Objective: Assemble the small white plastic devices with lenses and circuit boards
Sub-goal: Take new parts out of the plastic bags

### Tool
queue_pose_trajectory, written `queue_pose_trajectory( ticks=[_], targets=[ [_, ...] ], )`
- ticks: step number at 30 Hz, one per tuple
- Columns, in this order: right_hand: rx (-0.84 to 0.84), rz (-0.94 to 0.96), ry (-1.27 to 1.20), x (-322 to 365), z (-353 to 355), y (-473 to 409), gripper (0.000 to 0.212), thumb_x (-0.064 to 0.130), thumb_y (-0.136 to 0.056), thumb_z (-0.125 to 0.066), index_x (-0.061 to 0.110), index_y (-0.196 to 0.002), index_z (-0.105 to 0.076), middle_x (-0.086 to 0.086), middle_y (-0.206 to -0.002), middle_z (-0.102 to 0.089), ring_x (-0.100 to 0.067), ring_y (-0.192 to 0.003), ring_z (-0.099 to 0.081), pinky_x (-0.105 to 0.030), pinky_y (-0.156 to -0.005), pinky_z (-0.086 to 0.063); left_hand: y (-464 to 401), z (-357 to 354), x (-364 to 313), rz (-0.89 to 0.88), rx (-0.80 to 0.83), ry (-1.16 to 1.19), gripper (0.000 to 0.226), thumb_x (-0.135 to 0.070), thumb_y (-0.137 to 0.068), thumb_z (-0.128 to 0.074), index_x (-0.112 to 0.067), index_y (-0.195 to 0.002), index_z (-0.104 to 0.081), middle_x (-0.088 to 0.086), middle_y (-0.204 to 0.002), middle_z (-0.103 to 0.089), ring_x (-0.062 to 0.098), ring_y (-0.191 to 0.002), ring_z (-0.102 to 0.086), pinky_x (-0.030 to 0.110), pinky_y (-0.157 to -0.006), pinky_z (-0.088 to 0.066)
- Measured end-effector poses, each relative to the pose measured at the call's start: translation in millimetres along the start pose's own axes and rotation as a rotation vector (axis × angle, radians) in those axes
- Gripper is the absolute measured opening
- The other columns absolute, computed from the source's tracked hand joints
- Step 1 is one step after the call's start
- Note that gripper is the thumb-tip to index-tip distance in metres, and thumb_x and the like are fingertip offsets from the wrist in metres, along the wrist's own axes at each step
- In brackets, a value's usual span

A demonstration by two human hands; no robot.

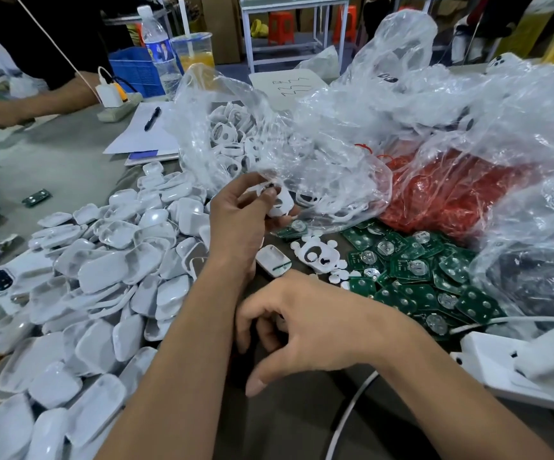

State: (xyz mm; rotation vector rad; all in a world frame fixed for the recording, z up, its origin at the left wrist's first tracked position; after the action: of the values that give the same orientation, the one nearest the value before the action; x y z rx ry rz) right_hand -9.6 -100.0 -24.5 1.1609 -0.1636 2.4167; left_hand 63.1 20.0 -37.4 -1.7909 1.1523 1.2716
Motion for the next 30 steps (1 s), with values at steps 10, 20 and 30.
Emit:
queue_pose_trajectory(
  ticks=[10,20,30],
  targets=[
    [-0.131,0.09,-0.101,-9,-2,-9,0.005,0.022,-0.087,-0.084,0.018,-0.09,-0.083,0.005,-0.077,-0.075,-0.008,-0.071,-0.066,-0.028,-0.071,-0.052,5,12,-28,-0.052,0.041,-0.023,0.025,0.006,-0.096,-0.059,-0.012,-0.098,-0.075,-0.002,-0.079,-0.074,0.031,-0.071,-0.077,0.019,-0.047,-0.048],
    [-1.007,0.127,-0.706,-50,70,24,0.01,0.021,-0.08,-0.085,0.021,-0.091,-0.084,-0.005,-0.086,-0.081,-0.014,-0.076,-0.078,-0.015,-0.066,-0.056,14,-6,-26,-0.178,0.123,-0.218,0.015,-0.012,-0.096,-0.069,-0.018,-0.086,-0.078,-0.005,-0.07,-0.068,0.009,-0.058,-0.056,0.021,-0.046,-0.044],
    [-1.298,0.11,-0.031,-44,76,38,0.01,0.017,-0.084,-0.087,0.023,-0.087,-0.079,0.014,-0.078,-0.075,0.004,-0.053,-0.056,-0.007,-0.053,-0.033,22,-14,-23,-0.222,0.354,-0.278,0.015,-0.014,-0.093,-0.065,-0.019,-0.091,-0.08,-0.002,-0.075,-0.068,0.009,-0.063,-0.052,0.022,-0.047,-0.04]
  ],
)
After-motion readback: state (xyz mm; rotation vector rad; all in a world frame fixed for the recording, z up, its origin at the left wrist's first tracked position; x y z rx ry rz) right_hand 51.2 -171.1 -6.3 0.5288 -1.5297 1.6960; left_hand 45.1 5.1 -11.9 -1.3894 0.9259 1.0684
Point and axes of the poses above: each hand's wrist, its own y-axis away from the middle knuckle, its own z-axis out of the back of the hand, x = y × z, the point moved 4 cm from there along -y, towards the middle knuckle
